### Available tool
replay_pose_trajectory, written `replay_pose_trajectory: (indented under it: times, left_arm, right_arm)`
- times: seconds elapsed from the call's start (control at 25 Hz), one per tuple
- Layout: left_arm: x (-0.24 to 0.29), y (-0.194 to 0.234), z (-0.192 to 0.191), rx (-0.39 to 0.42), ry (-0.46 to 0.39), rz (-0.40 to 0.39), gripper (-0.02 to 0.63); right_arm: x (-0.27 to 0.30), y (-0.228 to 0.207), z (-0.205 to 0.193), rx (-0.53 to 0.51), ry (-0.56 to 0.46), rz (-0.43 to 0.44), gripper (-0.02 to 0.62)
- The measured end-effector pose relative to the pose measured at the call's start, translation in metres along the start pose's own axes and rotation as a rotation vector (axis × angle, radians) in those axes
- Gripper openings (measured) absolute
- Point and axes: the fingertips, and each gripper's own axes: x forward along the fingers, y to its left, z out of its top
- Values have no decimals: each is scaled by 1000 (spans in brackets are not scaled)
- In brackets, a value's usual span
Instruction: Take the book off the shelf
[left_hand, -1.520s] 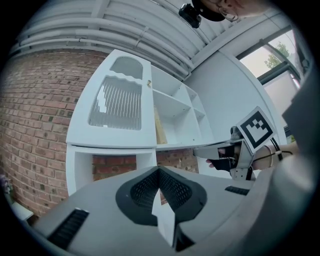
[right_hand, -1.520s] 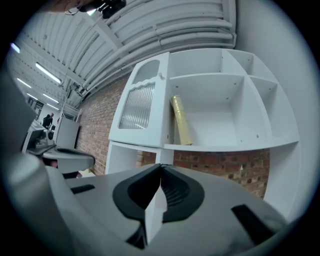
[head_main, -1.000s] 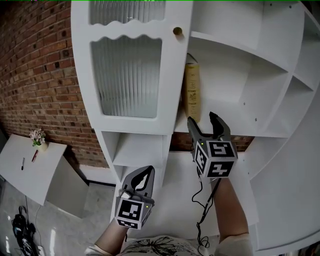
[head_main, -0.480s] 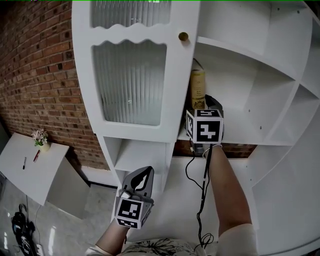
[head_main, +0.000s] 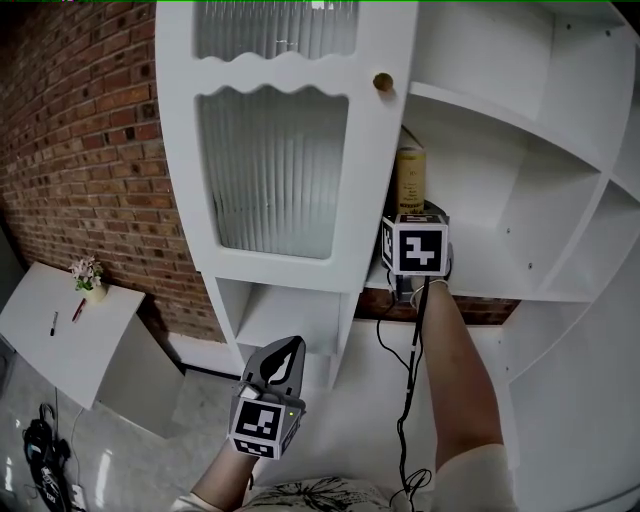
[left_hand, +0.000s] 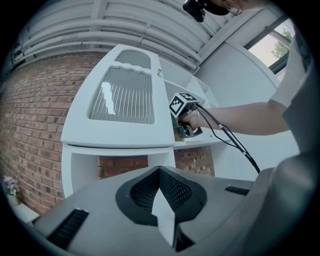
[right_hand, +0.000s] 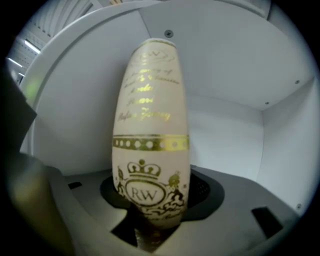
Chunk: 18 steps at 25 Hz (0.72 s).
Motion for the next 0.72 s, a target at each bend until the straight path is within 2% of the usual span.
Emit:
replay_pose_trajectory:
  times: [0.24, 0.4, 0.52, 0.72]
  left_arm:
    - [-4, 2, -2, 5, 20, 6, 8]
    - [-8, 0, 0, 11, 18, 2, 8]
    - [-11, -1, 5, 20, -11, 5, 8]
    - [-23, -12, 3, 2, 6, -19, 8]
  right_arm:
    - [-5, -5, -1, 26, -13, 26, 227]
    - [-18, -9, -3, 3, -12, 23, 225]
    - [-35, -13, -1, -6, -35, 17, 224]
    - [-80, -20, 5, -14, -95, -3, 224]
